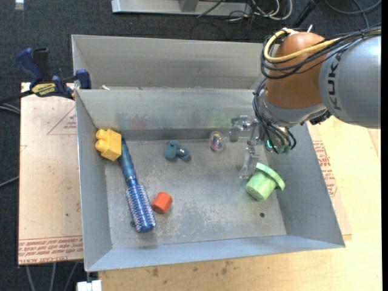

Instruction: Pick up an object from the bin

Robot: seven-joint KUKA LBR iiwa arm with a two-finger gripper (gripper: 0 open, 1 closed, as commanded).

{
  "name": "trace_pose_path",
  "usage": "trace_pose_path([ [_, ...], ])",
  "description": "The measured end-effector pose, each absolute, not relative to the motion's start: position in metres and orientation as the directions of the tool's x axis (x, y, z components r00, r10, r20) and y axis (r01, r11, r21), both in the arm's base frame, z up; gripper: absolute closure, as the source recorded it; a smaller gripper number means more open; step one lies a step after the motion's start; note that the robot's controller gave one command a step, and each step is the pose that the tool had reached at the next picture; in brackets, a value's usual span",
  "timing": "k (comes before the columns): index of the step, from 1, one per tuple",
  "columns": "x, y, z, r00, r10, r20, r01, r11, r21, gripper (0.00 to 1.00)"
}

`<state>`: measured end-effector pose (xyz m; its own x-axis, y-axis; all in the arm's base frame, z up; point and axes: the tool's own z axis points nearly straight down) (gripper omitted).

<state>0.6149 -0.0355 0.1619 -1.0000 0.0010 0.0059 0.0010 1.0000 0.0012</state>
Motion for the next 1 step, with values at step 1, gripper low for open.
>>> trace_pose_path([
  [1,0.585,-0.0964,0.1195,-0.999,-0.032,0.005,-0.032,0.999,-0.001,0.0],
])
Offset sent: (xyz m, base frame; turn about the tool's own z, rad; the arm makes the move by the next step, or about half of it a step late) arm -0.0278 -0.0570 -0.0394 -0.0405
